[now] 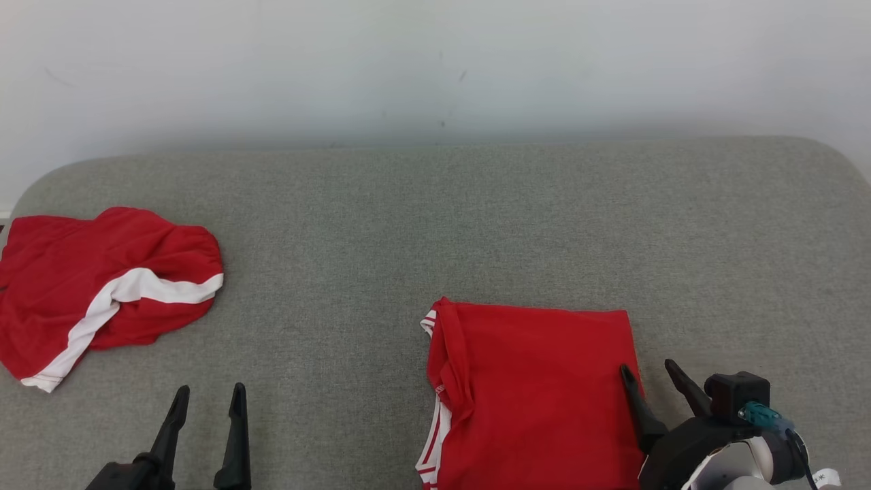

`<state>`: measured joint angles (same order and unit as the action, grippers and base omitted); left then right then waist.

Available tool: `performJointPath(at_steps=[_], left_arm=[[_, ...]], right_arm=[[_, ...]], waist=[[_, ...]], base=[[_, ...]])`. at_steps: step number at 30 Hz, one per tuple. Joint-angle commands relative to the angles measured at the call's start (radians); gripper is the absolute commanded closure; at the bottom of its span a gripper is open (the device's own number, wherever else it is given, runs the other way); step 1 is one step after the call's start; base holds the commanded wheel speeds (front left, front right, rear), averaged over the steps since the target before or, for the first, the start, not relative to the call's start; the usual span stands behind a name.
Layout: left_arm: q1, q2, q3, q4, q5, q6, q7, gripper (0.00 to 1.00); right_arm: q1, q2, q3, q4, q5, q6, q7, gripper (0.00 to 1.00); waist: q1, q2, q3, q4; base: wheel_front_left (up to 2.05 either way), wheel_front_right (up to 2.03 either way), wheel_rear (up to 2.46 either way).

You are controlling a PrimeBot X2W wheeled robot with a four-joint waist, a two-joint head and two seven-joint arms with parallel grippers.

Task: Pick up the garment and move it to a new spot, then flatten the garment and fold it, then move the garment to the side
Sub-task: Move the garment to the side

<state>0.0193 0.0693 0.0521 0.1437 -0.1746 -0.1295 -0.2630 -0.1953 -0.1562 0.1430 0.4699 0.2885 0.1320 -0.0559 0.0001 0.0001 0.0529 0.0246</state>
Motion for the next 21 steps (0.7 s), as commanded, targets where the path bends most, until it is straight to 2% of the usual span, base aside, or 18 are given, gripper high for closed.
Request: performJointPath(at_steps=[1,10,11,12,21], left_arm=[[-0.015,-0.003,-0.003,0.000,0.005,0.000,-0.002,0.00],[-0.020,-0.008,-0.002,-0.002,0.010,0.001,-0.002,0.00],[-0.022,-0.009,0.001,0.000,0.009,0.001,-0.002,0.00],[-0.025,-0.009,0.003,0.003,0.009,0.000,-0.002,0.00],[-0.058,-0.015,0.002,0.013,0.002,0.000,-0.002,0.00]], right_arm=[[-0.013,0.003,0.000,0.019,-0.005,-0.003,-0.008,0.00],[-0.053,0.031,0.025,0.215,0.028,-0.003,-0.034,0.00],[-0.058,0.035,0.034,0.232,0.036,-0.003,-0.037,0.67],[-0.065,0.038,0.041,0.249,0.046,-0.003,-0.042,1.00],[-0.215,0.007,0.124,0.347,0.077,-0.003,-0.089,1.00]], waist=[[-0.0001,-0.0001,0.017,0.017],[-0.0001,-0.0001,0.038,0.023],[-0.0001,-0.0001,0.040,0.020],[-0.0001,-0.0001,0.043,0.018],[-0.0001,-0.0001,0.059,-0.006]], base=[[0.00,0.00,0.00],[0.00,0.00,0.00],[0.00,0.00,0.00],[0.00,0.00,0.00],[0.00,0.00,0.00]])
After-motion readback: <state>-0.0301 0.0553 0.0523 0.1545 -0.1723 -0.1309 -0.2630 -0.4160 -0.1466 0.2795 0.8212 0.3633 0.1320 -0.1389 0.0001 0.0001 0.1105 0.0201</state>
